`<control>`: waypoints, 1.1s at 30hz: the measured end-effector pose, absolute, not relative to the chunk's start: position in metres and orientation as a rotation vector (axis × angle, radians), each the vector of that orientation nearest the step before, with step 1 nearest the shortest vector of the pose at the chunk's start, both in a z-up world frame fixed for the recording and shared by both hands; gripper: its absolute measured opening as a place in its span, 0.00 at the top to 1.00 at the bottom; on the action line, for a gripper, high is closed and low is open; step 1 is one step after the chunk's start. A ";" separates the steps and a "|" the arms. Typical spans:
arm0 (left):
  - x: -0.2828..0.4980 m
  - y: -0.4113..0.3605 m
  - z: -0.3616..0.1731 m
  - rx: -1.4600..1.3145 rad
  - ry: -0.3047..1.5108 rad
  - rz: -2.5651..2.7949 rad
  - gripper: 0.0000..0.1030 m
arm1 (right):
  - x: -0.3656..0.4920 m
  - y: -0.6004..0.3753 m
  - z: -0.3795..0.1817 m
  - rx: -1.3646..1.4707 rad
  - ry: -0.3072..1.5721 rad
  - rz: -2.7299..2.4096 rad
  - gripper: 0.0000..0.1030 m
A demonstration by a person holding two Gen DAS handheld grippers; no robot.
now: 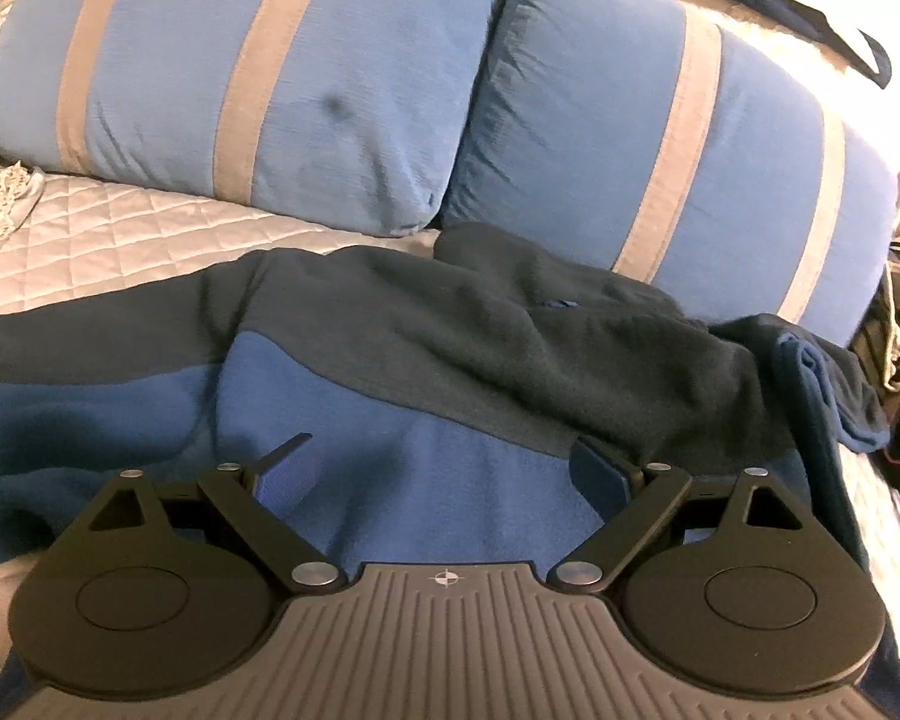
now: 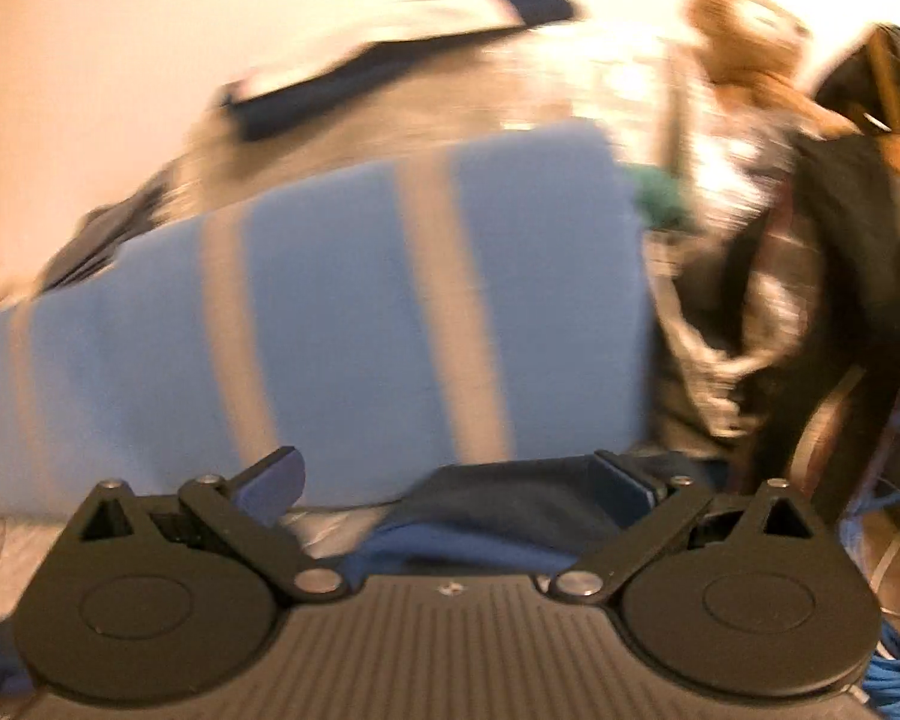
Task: Fold clothes
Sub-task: 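Close the right gripper on the other sleeve cuff beside the cables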
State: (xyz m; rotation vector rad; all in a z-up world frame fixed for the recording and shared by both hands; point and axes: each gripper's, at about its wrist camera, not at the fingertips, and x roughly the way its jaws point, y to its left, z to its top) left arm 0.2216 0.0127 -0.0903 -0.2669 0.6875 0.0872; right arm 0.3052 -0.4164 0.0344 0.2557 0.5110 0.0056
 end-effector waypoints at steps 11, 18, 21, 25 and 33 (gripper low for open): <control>0.225 0.010 -0.096 -0.262 0.720 0.069 0.11 | 0.337 -0.530 -0.070 0.497 0.603 -0.152 0.03; 0.228 0.009 -0.100 -0.275 0.751 0.050 0.11 | 0.359 -0.548 -0.124 0.641 0.644 -0.174 0.26; 0.230 0.008 -0.101 -0.274 0.757 0.045 0.11 | 0.367 -0.550 -0.138 0.692 0.642 -0.177 0.32; 0.231 0.006 -0.102 -0.272 0.762 0.042 0.11 | 0.378 -0.549 -0.154 0.744 0.640 -0.188 0.40; 0.233 0.009 -0.105 -0.300 0.771 0.049 0.11 | 0.381 -0.549 -0.151 0.736 0.617 -0.232 0.85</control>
